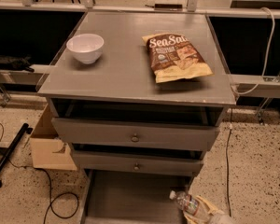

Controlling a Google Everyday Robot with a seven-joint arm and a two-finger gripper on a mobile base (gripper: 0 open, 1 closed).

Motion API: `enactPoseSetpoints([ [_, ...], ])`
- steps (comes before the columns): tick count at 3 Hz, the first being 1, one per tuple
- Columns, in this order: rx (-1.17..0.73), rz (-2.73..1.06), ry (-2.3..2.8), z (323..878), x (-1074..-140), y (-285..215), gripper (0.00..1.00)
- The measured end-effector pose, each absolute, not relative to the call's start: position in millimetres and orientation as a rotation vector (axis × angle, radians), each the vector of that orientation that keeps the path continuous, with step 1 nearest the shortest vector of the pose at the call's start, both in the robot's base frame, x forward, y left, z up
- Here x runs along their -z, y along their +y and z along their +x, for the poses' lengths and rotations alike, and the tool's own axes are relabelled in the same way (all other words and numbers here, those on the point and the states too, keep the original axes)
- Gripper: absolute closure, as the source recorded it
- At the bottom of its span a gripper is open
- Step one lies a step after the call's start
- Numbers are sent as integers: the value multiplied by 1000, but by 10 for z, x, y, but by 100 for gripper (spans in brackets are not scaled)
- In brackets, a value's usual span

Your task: Pick water bottle from bottom drawer and place on counter

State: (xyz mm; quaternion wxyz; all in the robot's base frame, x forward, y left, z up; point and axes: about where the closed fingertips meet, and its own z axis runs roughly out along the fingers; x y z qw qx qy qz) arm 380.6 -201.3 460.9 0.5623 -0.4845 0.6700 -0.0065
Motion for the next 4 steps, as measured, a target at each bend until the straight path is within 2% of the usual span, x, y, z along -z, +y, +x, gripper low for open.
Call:
enactPoseSetpoints([
  [2,-2,-1045,1391,3992,-5696,-2156,100],
  [4,19,-941,1289,4141,-6601,-2575,100],
])
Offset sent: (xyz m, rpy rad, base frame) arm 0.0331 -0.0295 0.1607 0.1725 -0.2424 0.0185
